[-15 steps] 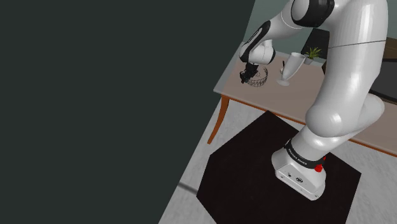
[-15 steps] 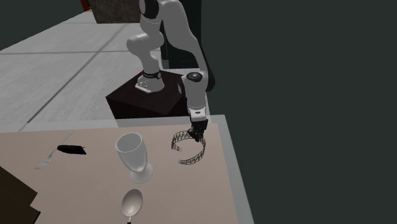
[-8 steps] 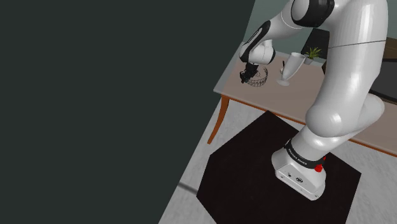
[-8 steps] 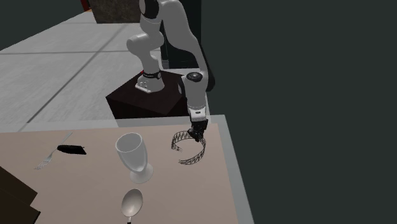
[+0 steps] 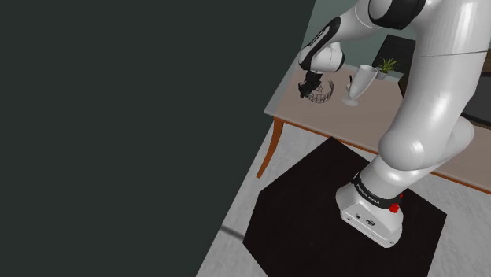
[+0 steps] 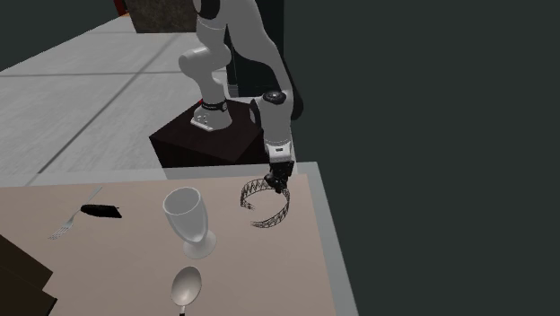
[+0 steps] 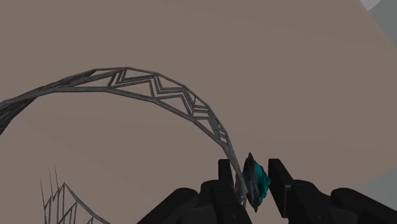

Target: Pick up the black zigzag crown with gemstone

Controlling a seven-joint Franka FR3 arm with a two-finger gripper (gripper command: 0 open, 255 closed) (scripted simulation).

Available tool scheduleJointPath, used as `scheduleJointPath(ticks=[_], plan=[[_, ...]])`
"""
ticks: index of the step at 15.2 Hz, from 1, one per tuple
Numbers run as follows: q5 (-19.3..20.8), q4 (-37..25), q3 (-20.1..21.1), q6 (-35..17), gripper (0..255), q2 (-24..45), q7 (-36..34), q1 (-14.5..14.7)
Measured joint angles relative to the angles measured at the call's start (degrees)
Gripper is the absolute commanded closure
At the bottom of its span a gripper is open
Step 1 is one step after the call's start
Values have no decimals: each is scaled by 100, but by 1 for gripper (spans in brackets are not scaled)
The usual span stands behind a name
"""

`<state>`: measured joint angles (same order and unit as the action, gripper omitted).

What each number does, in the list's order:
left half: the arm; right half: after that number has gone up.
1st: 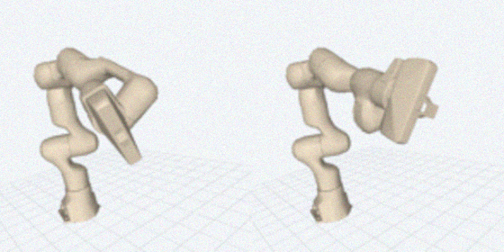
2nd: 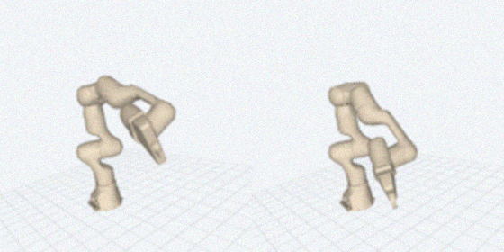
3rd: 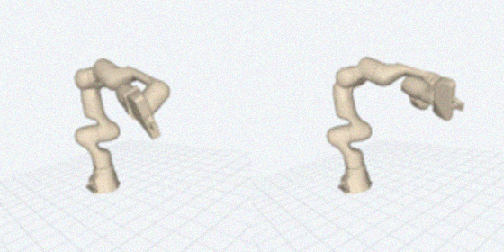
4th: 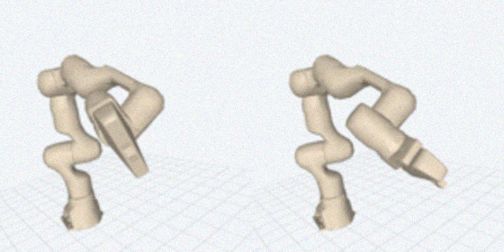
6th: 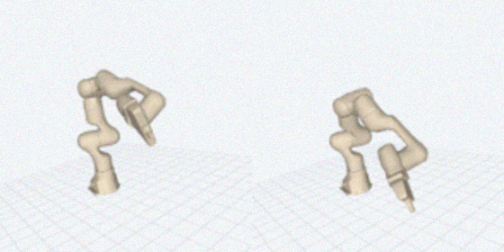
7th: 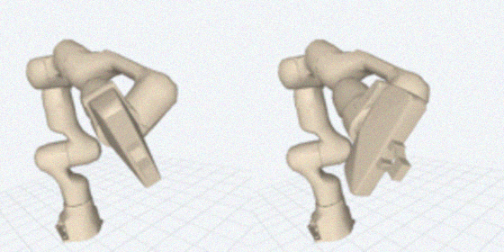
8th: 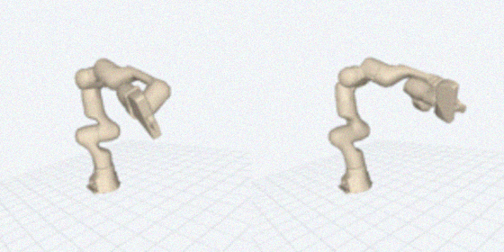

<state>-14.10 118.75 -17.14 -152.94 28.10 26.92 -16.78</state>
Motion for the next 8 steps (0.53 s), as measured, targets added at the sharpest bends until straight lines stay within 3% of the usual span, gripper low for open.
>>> scheduleJointPath(ticks=[8], plan=[[252, 17, -206, 447, 255, -477, -157, 143]])
